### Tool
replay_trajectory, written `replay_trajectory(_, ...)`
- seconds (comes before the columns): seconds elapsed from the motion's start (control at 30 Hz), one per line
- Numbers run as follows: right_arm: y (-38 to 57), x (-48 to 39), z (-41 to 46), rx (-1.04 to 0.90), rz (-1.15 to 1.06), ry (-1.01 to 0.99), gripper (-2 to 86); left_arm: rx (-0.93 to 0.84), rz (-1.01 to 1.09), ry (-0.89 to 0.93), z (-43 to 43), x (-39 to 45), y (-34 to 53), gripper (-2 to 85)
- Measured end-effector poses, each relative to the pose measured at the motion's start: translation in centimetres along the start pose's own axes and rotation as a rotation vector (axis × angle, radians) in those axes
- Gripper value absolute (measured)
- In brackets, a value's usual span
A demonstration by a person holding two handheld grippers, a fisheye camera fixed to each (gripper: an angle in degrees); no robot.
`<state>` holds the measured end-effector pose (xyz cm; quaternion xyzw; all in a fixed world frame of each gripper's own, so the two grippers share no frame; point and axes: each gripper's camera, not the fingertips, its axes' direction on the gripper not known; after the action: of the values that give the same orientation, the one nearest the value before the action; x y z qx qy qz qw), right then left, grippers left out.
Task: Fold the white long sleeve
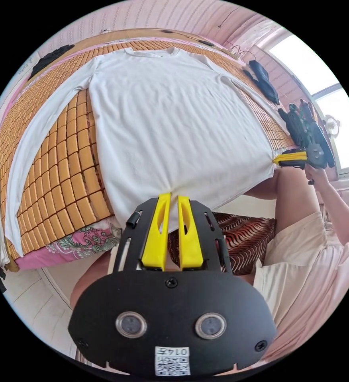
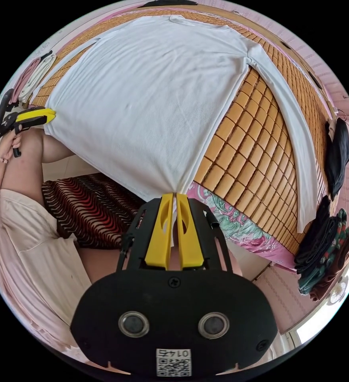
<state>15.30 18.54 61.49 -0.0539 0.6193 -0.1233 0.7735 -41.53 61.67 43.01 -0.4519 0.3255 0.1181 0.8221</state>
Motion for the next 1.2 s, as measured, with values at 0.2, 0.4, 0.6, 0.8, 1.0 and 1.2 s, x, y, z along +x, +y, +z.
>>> replay_trajectory(0.2,0.0,-1.8,-2.6,0.024,-0.02,0.018,7.3,0.214,-0.135,0.049,-4.6,-4.1,2.6,4.9)
replay_trajectory(0.4,-4.9,-6.6,-7.6,0.134,-0.143,-0.019,7.0,0.664,-0.63,-0.124,-11.9,-15.6,10.9,4.6)
replay_trajectory(0.6,-15.2,-17.8,-12.2,0.217,-0.416,-0.113,7.0,0.814,-0.979,-0.162,-12.5,-25.5,17.6,4.9)
replay_trajectory(0.8,-25.0,-35.0,-15.5,0.313,-0.786,-0.052,8.5,0.755,-1.081,-0.046,-10.9,-30.7,20.4,6.7)
replay_trajectory(1.0,-30.3,-49.0,-14.2,0.392,-1.0,0.059,9.6,0.703,-1.084,-0.059,-10.2,-32.9,20.5,8.8)
replay_trajectory(1.2,-33.1,-54.5,-9.8,0.26,-1.046,0.122,10.9,0.584,-1.045,-0.077,-9.1,-33.8,18.8,7.6)
